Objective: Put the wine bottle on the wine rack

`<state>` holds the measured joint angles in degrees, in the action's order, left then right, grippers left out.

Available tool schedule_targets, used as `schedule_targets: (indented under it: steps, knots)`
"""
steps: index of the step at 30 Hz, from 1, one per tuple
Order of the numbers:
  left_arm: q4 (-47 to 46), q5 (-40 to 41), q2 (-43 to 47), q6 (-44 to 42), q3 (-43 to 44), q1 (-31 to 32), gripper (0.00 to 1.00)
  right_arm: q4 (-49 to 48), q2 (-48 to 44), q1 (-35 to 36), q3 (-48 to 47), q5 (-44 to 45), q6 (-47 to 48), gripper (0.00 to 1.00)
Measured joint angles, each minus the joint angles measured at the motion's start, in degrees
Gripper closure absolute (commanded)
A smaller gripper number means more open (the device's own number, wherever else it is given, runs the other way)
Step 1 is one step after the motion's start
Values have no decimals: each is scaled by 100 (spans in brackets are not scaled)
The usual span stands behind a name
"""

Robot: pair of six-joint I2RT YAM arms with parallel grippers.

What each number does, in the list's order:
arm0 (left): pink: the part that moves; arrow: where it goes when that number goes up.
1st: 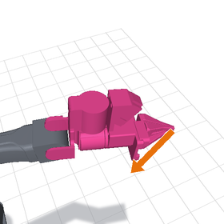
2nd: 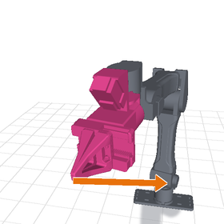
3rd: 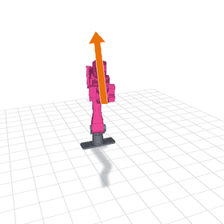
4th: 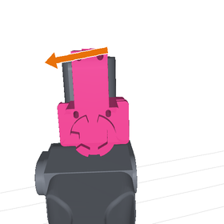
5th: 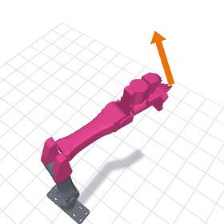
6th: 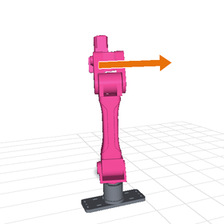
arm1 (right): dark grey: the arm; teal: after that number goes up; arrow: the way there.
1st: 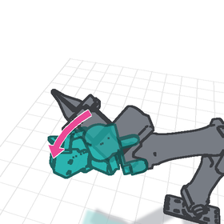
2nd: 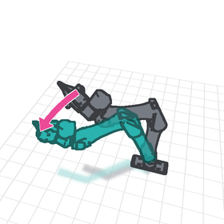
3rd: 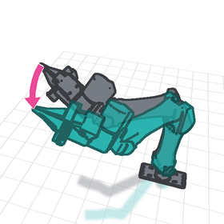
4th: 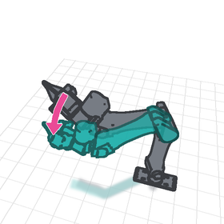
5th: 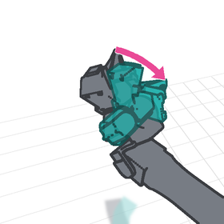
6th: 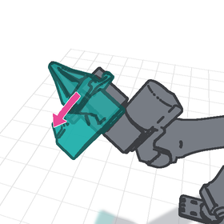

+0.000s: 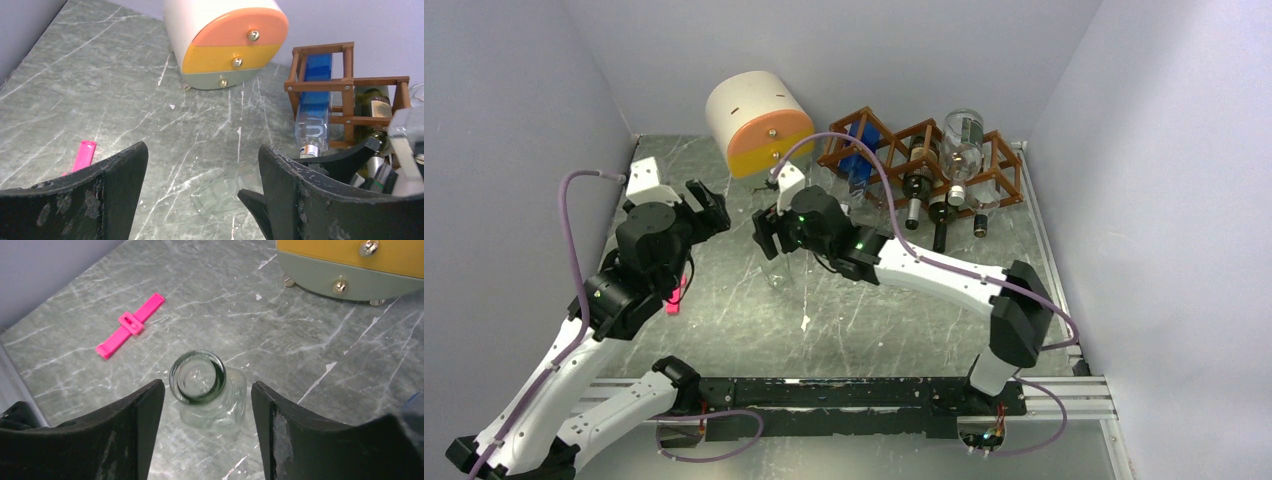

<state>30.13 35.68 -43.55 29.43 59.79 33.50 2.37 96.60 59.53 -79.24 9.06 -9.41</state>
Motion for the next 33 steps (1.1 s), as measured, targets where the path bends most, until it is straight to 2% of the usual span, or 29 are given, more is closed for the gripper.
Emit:
schedule_targets:
  steps: [2, 7, 10, 15, 21, 26, 30, 33]
  knots:
    - [61, 33, 50, 107, -101, 0, 15, -9, 203, 24, -125, 66, 116, 46]
    - [295, 55, 151, 348, -345, 0, 15, -175, 450, 140, -212, 356, 424, 76]
    - [328, -4, 201, 382, -595, 0, 14, -273, 431, 216, -210, 614, 579, 86]
    - [170, -553, 225, 76, -1075, -2, 18, -289, 142, 286, 85, 892, 682, 88]
    - [-649, -2201, 4, -925, -1617, 2, 21, 50, -780, 262, 315, 994, 592, 88]
    - [-1904, -3633, -111, -1740, -2166, 79, 15, 249, -1641, 205, 308, 1086, 315, 88]
    - [-3016, -4387, -103, -2334, -2476, 192, 12, 402, -2011, 175, 236, 1121, 31, 88]
    - [-3672, -4765, -168, -2774, -2490, 203, 14, 540, -2146, 177, 236, 1082, -125, 89]
